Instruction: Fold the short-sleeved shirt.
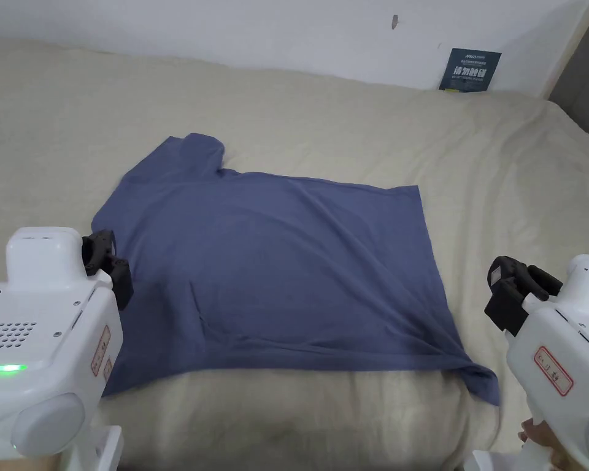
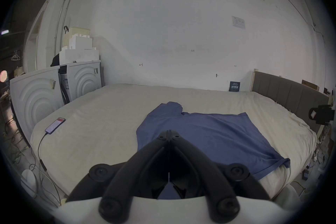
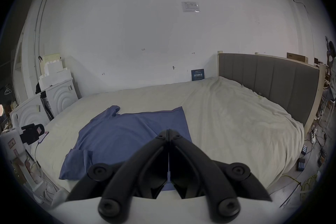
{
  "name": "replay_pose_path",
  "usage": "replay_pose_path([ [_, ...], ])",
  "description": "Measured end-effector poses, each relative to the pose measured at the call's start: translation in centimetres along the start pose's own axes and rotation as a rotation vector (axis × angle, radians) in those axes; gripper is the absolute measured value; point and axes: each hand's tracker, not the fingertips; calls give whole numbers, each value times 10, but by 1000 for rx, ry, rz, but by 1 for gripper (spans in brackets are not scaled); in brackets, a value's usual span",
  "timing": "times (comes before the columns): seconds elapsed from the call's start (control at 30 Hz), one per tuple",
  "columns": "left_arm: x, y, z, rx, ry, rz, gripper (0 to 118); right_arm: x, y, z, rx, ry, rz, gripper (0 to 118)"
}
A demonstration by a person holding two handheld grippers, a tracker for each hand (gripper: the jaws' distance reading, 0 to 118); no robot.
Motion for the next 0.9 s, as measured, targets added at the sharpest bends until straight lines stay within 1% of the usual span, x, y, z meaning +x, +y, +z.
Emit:
replay_pose_path([
  [0.07, 0, 0, -1, 1, 5, 2, 0, -1, 1, -1, 2, 0, 0, 3],
  [0.17, 0, 1, 0, 7, 8, -8, 0, -7, 0, 0, 11, -5, 22, 3],
  [0.33, -6, 4, 0, -16, 31, -49, 0, -10, 1, 1, 17, -1, 7, 3],
  [0.4, -13, 4, -4, -80, 53, -68, 0, -11, 0, 1, 13, 6, -2, 3],
  [0.43, -16, 3, -7, -94, 61, -76, 4, -11, 0, 1, 7, 12, -7, 3],
  [0.47, -20, 1, -9, -116, 76, -82, 4, -11, -1, 0, 3, 15, -8, 3],
  [0.5, -26, -1, -14, -172, 93, -82, 7, -11, -1, 0, -4, 18, -4, 3],
  [0.53, -32, -3, -18, -232, 97, -67, 15, -11, -3, 0, -10, 19, 4, 3],
  [0.57, -38, -5, -22, -275, 91, -47, 43, -11, -4, -1, -13, 14, 14, 3],
  [0.6, -45, -9, -27, -330, 85, -16, 68, -11, -5, -2, -22, 14, 21, 3],
  [0.63, -52, -13, -30, -372, 83, 18, 89, -10, -5, -3, -30, 17, 22, 3],
  [0.67, -58, -19, -33, -414, 70, 53, 102, -11, -6, -3, -36, 19, 16, 3],
  [0.73, -69, -32, -36, -478, 52, 112, 103, -11, -10, -4, -50, 18, 8, 3],
  [0.8, -75, -45, -40, -556, 66, 135, 103, -12, -13, -5, -62, 14, 2, 3],
  [0.9, -75, -64, -42, -656, 69, 106, 103, -13, -18, -7, -85, 13, -6, 3],
])
